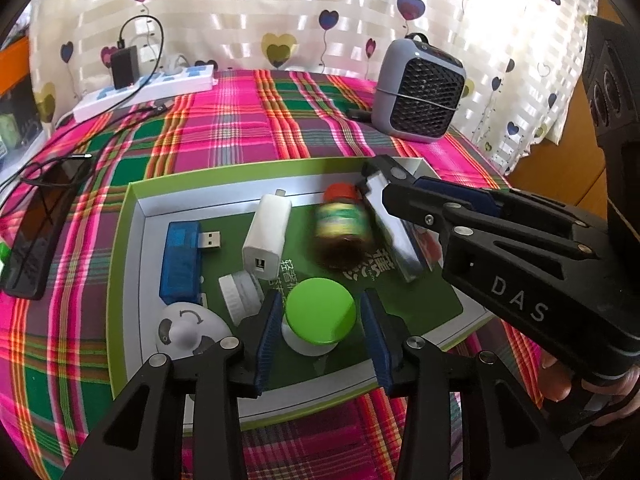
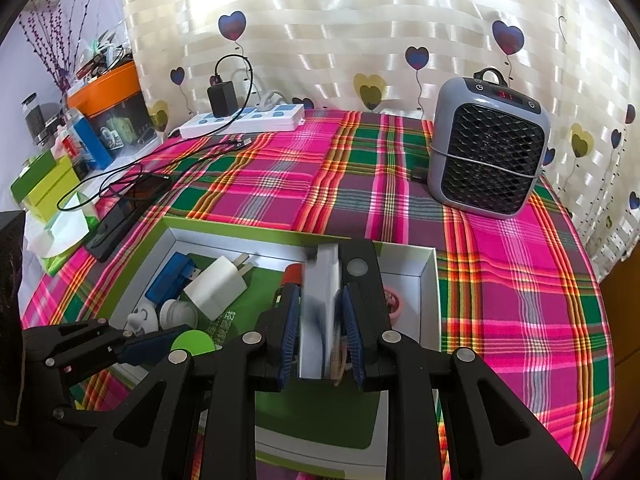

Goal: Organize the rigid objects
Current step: 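Open both tools to release the lighter and green stand in the box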

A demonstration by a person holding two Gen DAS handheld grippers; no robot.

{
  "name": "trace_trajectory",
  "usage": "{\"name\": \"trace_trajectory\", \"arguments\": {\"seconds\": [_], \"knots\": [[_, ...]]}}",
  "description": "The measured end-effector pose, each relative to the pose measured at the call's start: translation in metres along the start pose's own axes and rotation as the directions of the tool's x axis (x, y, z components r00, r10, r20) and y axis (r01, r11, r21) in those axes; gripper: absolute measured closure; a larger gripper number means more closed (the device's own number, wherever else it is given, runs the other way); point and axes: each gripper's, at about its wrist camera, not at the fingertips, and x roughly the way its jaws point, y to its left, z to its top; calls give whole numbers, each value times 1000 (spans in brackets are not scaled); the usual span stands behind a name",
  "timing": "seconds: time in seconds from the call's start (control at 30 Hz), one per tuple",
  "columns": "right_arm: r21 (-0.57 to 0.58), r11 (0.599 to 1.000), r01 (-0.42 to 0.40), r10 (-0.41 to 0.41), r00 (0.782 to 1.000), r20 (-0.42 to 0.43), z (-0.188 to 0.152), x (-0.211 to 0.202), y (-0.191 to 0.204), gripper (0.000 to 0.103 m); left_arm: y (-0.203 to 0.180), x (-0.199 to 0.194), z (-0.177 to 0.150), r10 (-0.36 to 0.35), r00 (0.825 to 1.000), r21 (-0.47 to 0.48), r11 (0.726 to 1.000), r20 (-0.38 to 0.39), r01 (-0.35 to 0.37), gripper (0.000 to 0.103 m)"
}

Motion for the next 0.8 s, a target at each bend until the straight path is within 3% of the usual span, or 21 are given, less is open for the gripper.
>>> {"name": "trace_trajectory", "arguments": {"seconds": [0.8], "knots": [[35,999,-3,2,999,49,-11,-30,4,79,-6,-29,-8,34,998,8,999,47,-35,63]]}}
